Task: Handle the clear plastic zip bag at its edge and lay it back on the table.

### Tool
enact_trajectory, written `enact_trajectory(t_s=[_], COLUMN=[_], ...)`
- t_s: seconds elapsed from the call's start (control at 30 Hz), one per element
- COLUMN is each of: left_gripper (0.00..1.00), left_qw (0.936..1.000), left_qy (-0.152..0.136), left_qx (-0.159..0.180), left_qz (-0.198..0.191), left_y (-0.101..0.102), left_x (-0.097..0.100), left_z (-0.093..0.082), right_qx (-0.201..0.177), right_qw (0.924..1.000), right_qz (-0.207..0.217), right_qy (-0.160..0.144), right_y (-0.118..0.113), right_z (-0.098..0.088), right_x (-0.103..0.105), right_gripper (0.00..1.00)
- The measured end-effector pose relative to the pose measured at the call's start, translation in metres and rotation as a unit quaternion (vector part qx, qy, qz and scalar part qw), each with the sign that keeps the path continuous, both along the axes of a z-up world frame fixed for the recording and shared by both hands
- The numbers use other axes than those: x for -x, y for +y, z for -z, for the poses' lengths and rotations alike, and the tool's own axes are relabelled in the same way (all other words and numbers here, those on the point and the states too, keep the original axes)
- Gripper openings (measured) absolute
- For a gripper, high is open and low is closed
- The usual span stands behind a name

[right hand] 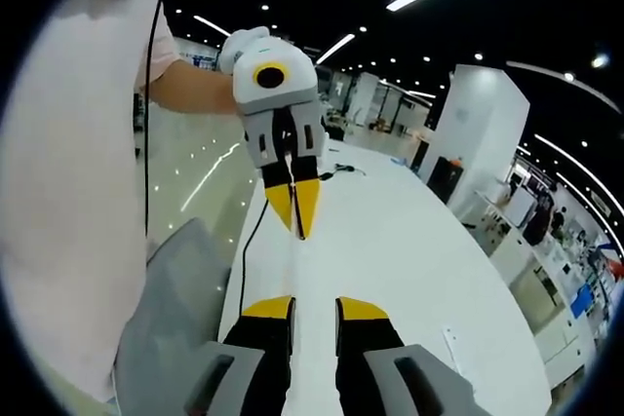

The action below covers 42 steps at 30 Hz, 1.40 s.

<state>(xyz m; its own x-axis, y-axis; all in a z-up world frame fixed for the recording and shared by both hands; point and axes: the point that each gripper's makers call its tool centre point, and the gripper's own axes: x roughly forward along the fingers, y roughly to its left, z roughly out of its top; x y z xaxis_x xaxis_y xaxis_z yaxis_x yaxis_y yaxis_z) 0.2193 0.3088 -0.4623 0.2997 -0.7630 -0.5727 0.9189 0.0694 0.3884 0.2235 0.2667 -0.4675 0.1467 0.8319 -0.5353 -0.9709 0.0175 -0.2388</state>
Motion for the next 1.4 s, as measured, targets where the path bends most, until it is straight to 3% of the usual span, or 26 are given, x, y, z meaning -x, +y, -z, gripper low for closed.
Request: enact_trajectory(t_s=[1.4], left_gripper=[0.00], left_qw=[0.9996], left_qy=[-0.020], left_qx=[0.020], left_qz=[0.009], left_y=[-0.012], left_x=[0.002], left_z=[-0.014], right_qx=[0.022], right_qw=[0.9995], right_qz=[-0.015], right_qy=[0.017], right_y=[0.004], right_z=[0.017], right_x=[0.010], right_gripper=[0.00])
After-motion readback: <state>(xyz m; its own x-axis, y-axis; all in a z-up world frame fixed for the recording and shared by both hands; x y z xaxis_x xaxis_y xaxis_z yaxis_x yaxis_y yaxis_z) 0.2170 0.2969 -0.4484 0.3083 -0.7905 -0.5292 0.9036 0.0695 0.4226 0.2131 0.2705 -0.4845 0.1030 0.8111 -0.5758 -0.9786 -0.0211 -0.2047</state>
